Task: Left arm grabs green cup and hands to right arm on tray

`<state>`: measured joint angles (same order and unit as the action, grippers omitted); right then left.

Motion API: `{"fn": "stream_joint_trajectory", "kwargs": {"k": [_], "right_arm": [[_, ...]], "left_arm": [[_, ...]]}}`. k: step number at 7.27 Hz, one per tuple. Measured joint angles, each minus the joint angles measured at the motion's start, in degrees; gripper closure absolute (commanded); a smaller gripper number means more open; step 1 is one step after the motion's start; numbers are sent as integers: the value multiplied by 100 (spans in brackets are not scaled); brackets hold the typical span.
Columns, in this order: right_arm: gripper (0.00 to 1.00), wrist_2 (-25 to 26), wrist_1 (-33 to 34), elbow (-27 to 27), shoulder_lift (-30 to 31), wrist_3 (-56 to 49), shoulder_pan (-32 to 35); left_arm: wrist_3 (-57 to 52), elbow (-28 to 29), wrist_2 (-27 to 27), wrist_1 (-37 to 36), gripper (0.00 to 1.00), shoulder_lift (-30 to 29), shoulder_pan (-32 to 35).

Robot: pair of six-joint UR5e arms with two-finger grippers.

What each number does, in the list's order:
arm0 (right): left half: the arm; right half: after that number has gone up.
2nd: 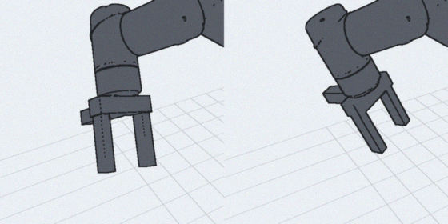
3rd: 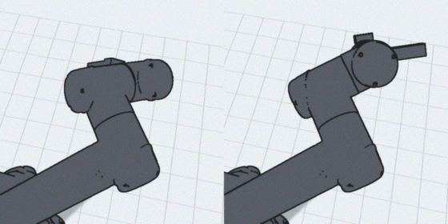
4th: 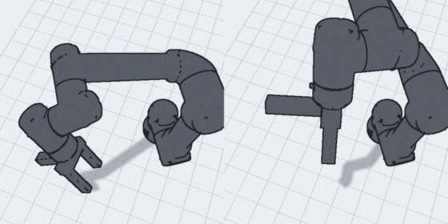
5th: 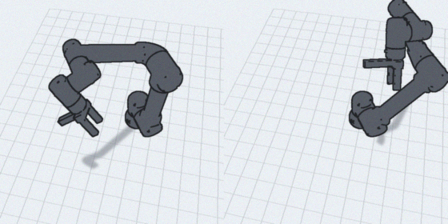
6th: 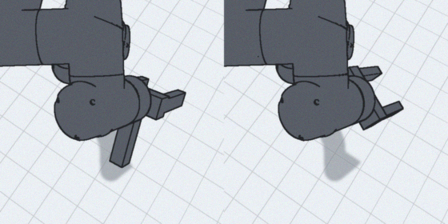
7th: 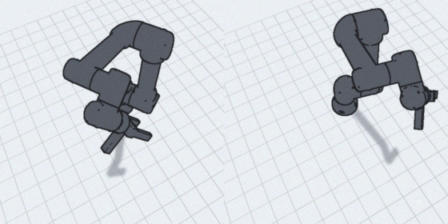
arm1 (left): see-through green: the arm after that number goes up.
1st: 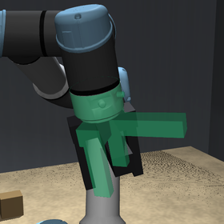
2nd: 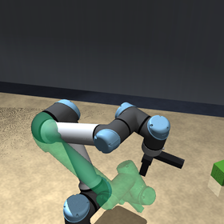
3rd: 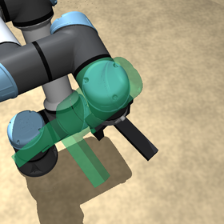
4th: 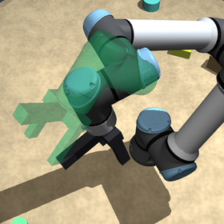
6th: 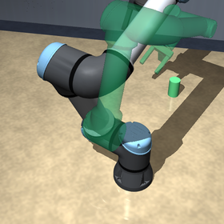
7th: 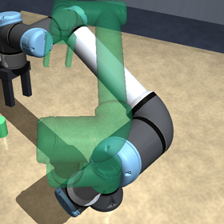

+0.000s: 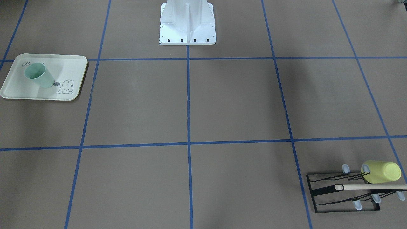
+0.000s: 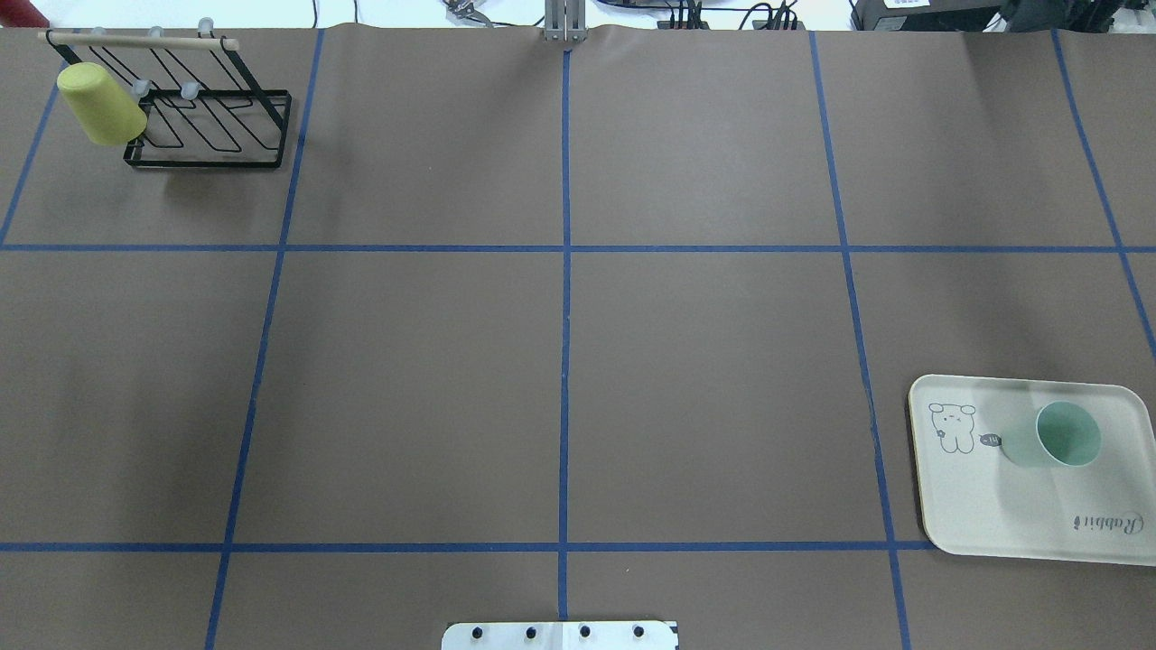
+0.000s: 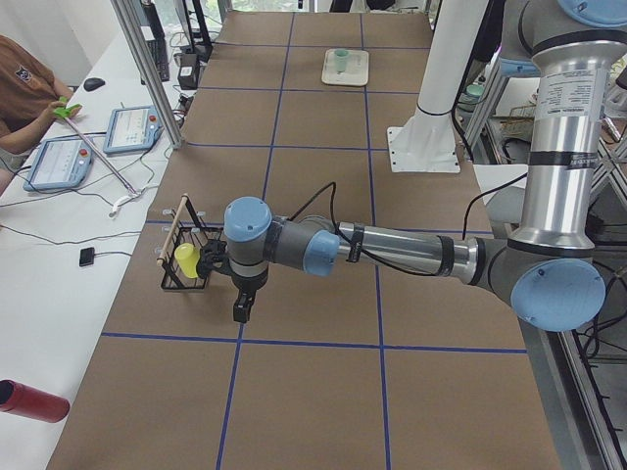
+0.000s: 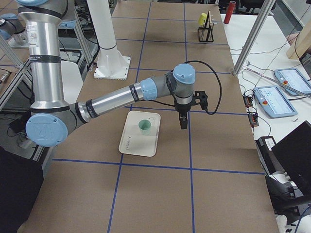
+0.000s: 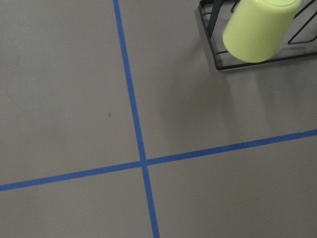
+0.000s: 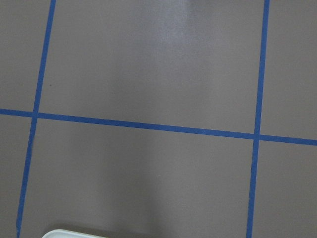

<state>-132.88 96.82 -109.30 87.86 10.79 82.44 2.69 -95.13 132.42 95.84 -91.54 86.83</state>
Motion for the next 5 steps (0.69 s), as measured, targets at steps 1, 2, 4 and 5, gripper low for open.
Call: {"fn": "stream_joint_trajectory", "kwargs": {"k": [1, 2, 4, 5], "right_arm": [[0, -10, 0, 84, -5, -22, 0], [0, -29, -1, 190, 1, -37, 0], [0, -34, 22, 365, 33, -46, 6], [0, -8, 36, 449, 54, -49, 7]], "left_arm": [[-22, 0, 4, -245, 0, 8, 3], [-31, 14, 25, -447, 0, 25, 7], [-38, -27, 146, -602, 0, 177, 41], [-35, -67, 320, -671, 0, 249, 79]]}}
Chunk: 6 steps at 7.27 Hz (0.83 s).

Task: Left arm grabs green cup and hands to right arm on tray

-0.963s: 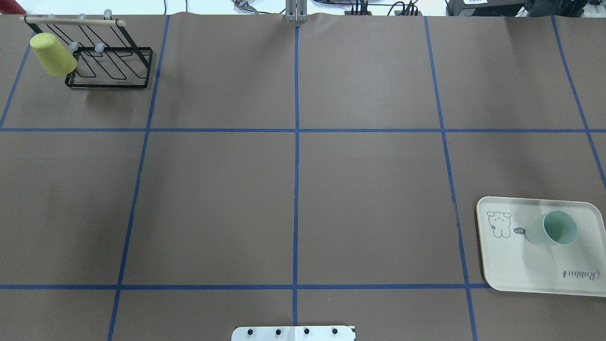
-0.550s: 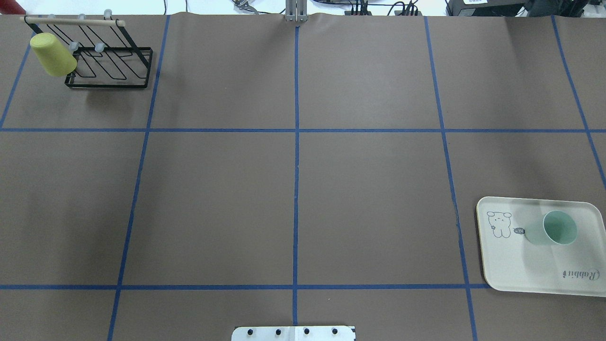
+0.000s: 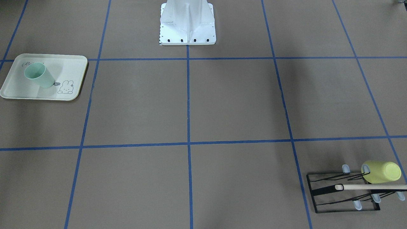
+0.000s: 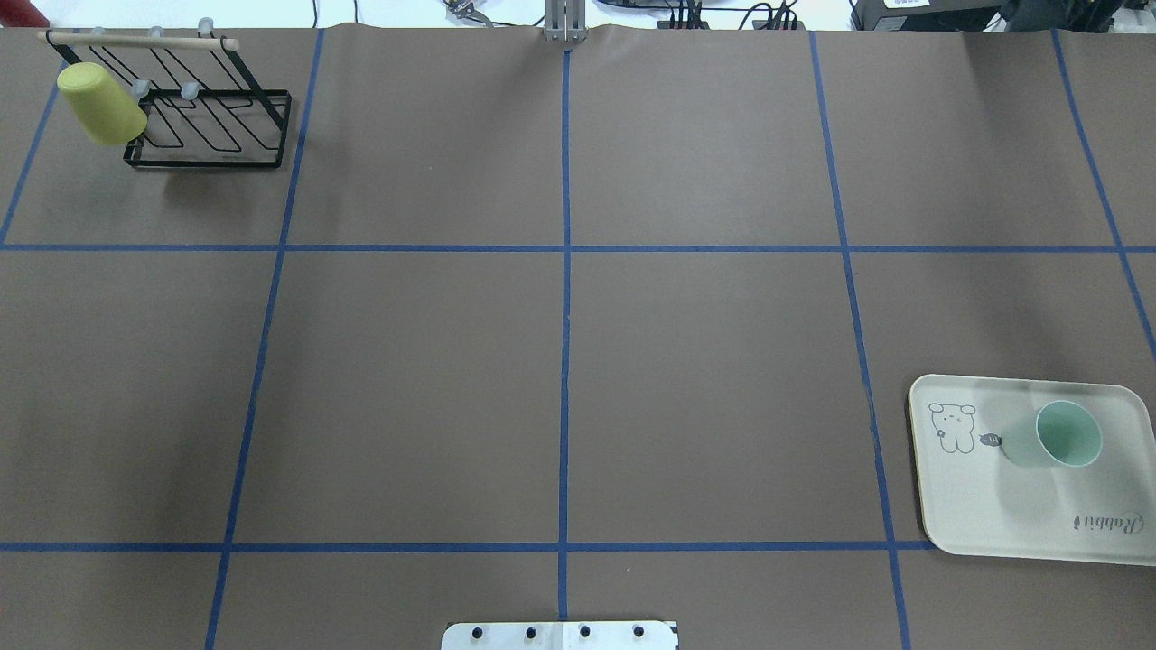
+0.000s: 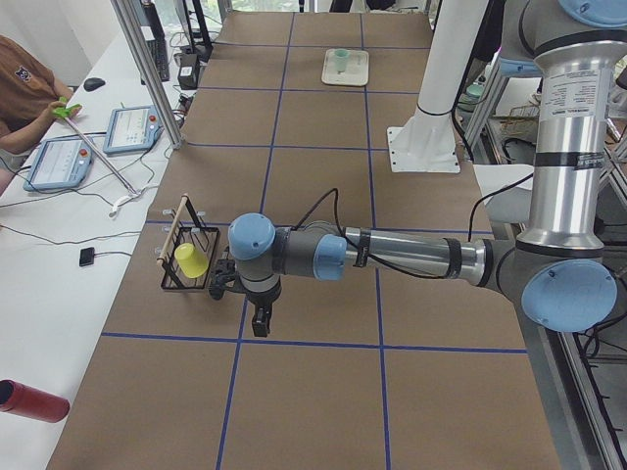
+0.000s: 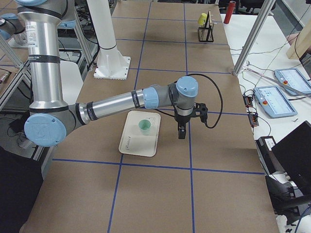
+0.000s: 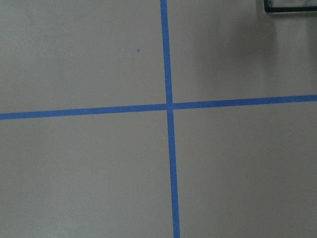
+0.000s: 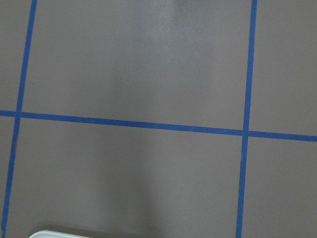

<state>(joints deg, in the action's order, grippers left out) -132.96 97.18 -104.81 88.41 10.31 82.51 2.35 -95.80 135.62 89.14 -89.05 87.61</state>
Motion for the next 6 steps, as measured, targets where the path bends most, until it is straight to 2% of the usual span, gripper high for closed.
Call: {"fn": "stream_joint_trajectory", "kwargs": {"k": [2, 6], "right_arm": [[0, 63, 6, 103, 108, -6, 7], [0, 170, -38, 137, 300, -3, 36]], "left_arm": [[19, -212, 184, -141, 0, 206, 80], [69, -474, 190, -159, 0, 397, 97]]}}
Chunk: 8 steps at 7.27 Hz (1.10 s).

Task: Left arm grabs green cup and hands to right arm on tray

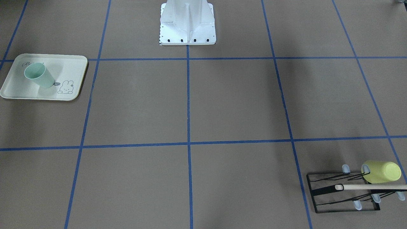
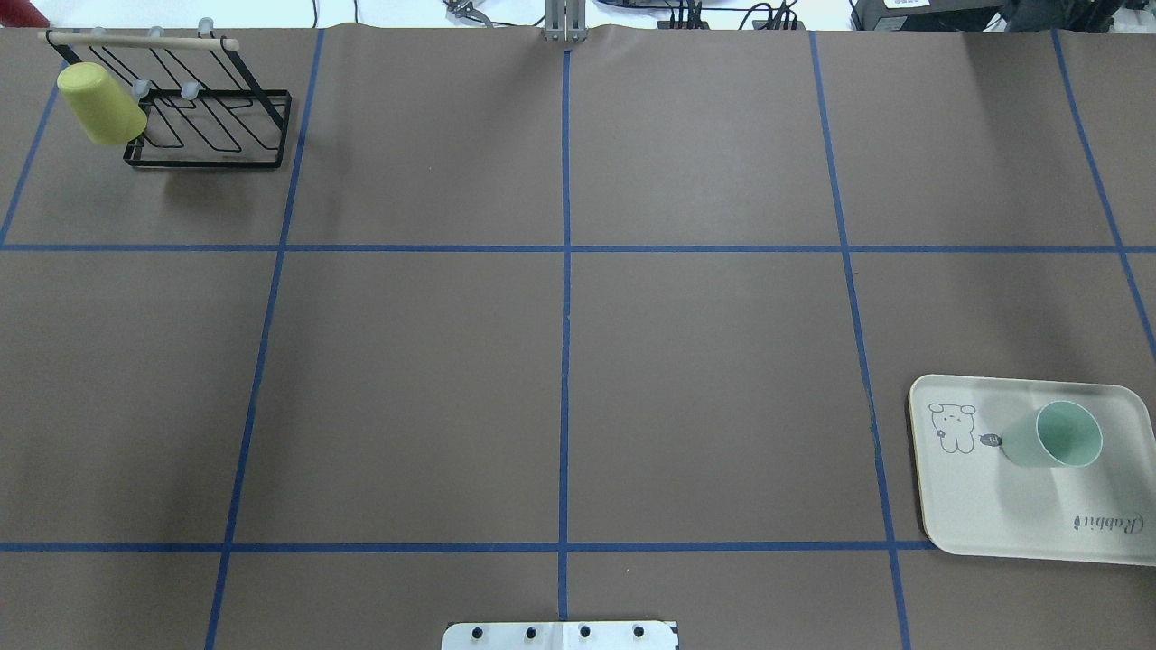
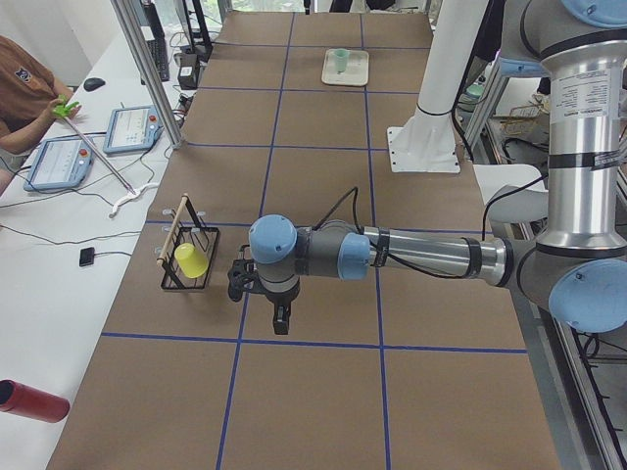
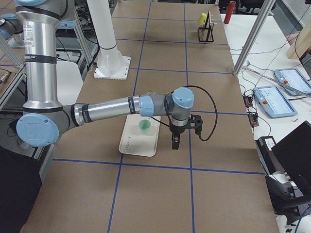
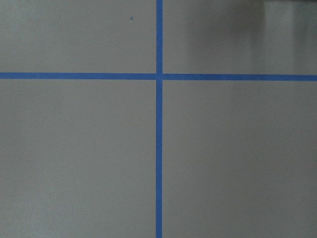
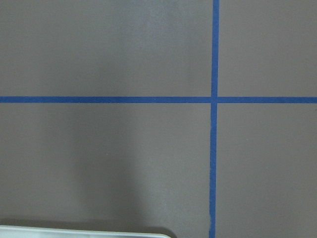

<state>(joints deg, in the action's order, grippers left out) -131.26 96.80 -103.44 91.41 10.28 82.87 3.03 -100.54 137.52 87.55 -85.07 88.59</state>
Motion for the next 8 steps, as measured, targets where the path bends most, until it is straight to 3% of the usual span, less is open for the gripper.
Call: {"fn": "stream_joint_trajectory", "kwargs": {"k": [8], "right_arm": [[0, -62, 1, 28, 48, 16, 44]], "left_arm": [[-7, -59, 3, 32, 0, -44, -8]]}}
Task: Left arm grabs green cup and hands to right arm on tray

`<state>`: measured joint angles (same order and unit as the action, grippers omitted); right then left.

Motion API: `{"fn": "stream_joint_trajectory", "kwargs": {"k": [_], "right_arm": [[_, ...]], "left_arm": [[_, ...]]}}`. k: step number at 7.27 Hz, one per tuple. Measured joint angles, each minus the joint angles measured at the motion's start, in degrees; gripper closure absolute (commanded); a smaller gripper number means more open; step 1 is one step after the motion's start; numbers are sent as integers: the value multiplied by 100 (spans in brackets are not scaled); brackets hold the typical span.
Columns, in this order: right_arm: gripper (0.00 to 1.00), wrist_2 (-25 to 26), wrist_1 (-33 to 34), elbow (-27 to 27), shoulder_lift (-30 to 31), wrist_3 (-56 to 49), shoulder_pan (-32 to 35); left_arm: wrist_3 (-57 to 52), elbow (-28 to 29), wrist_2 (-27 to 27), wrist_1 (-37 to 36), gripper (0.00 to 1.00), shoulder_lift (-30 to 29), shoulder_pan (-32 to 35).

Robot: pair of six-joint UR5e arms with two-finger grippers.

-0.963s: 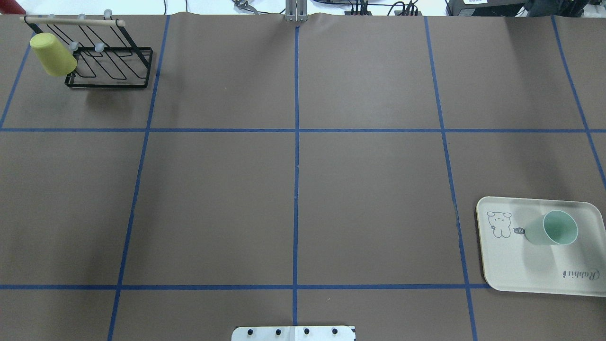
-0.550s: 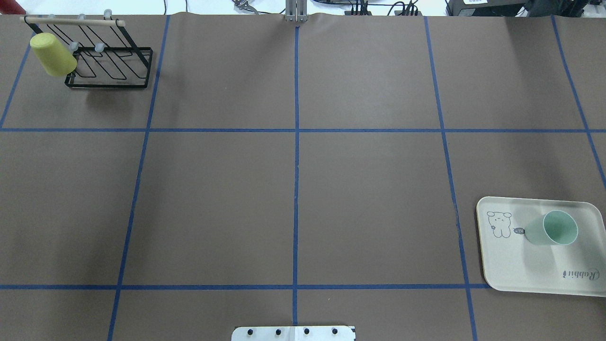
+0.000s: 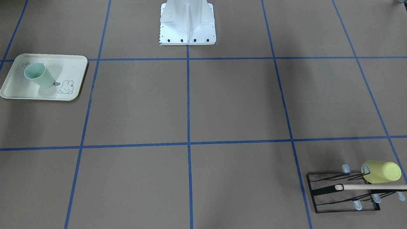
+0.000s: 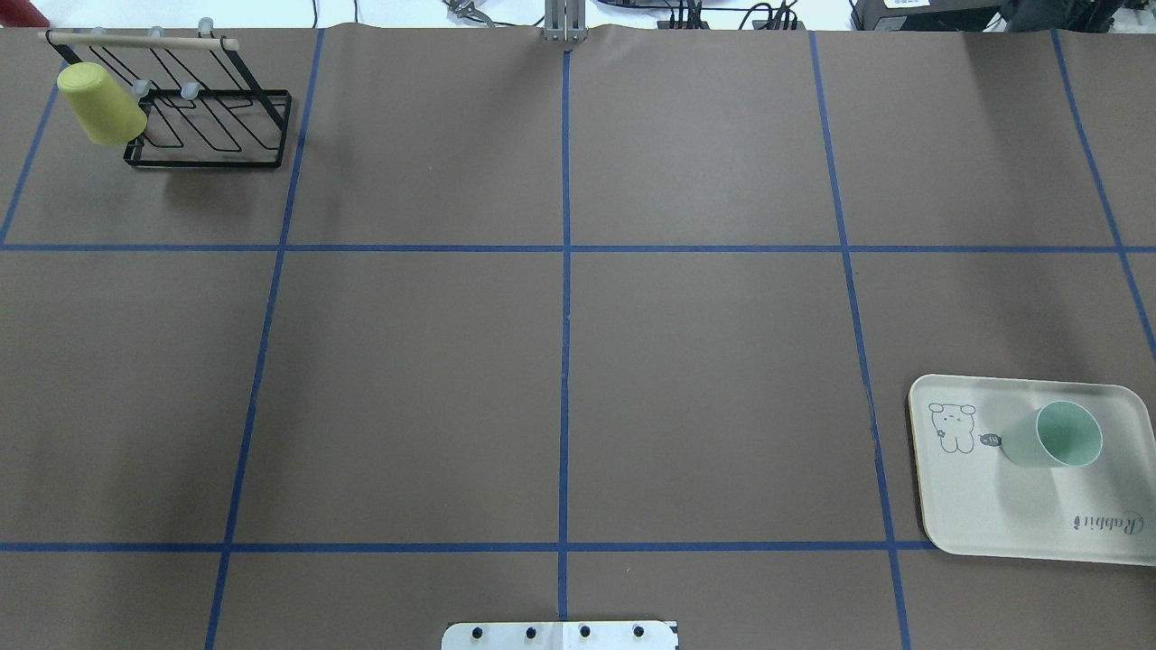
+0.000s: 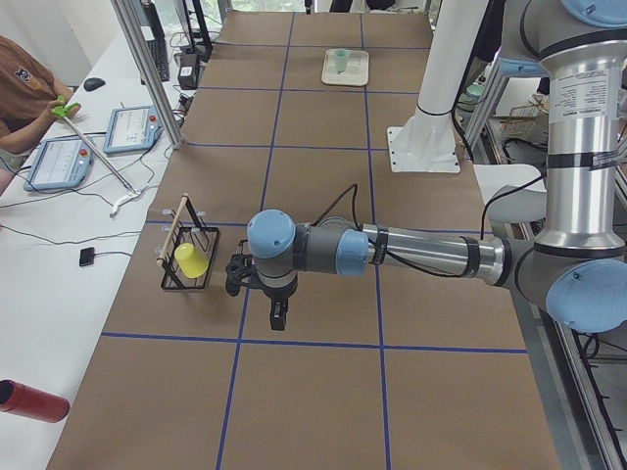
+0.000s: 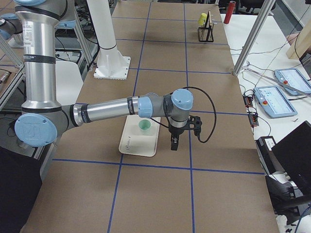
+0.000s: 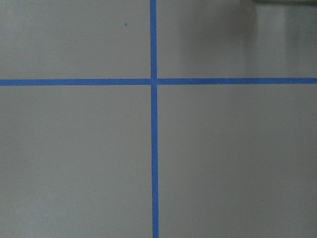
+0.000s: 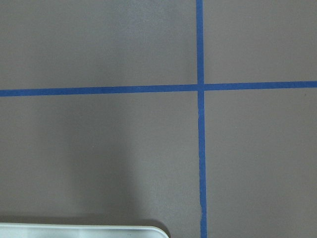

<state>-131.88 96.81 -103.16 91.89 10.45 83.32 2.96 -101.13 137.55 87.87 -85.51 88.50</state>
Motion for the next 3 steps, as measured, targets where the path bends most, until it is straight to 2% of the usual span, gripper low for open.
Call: {"fn": "stream_joint_trajectory", "kwargs": {"k": [3], "right_arm": [[0, -57, -1, 38, 22, 7, 0]], "left_arm": [[3, -135, -5, -1, 0, 8, 0]]}}
